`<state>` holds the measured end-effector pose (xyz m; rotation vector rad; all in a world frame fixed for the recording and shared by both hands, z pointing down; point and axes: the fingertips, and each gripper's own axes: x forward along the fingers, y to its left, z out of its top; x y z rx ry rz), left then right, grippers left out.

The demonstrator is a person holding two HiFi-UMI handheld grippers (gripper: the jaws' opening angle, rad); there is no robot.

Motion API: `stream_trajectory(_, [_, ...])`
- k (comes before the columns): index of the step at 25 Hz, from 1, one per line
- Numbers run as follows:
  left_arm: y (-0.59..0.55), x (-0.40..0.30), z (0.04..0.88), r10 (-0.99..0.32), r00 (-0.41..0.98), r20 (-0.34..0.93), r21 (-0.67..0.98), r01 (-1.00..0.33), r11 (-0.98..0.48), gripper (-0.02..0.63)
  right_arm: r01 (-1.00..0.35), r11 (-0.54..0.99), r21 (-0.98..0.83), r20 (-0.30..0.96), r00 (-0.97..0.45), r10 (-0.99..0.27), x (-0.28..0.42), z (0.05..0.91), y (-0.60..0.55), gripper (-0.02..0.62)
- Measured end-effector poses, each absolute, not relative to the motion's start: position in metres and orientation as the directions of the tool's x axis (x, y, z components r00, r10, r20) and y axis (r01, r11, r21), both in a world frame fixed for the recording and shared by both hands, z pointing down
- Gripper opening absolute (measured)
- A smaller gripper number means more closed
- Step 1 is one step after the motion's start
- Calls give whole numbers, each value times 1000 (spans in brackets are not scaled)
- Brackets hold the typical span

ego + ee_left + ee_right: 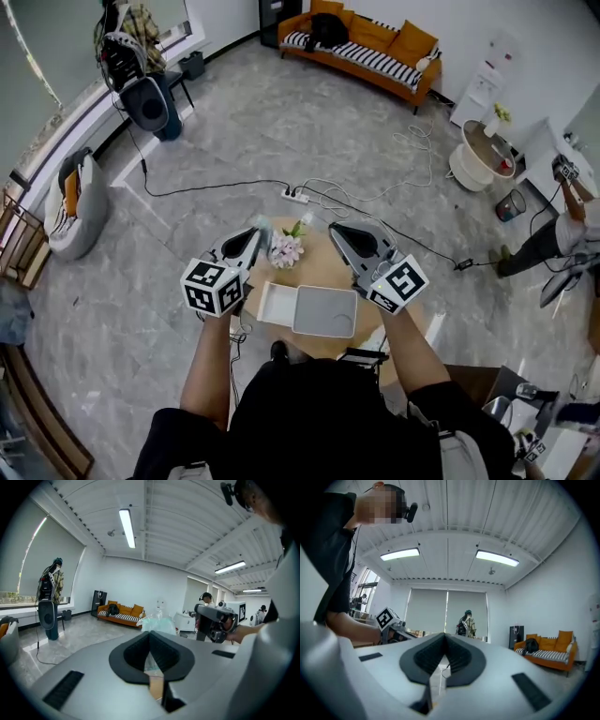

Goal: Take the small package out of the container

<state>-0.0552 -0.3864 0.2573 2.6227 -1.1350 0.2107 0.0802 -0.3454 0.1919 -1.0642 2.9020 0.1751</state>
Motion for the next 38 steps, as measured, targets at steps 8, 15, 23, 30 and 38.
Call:
stream_trajectory(8, [-359, -49, 186, -646, 763, -3, 136, -640, -756, 17, -630, 772, 82, -218, -767, -603, 97, 144, -312, 11])
stream_trajectory(15, [-336, -45, 166, -567, 810, -149, 201, -537, -820, 17, -605, 793, 70, -262, -779, -570, 108, 131, -289, 11])
stream_trajectory(23, [-330, -52, 158, -505, 817, -280, 314, -419, -852, 17, -607, 794, 43, -252, -775, -579, 112, 134, -285, 11])
stream_trajectory(30, [-328, -38, 163, -486, 834, -260, 273, -420, -866, 17, -604, 797, 18, -225, -779, -586, 115, 144, -282, 11])
stream_trajectory(38, [-332, -26, 175, -465, 858, -217, 261, -408, -875, 17, -565, 825, 7, -194, -810, -553, 103, 155, -283, 11])
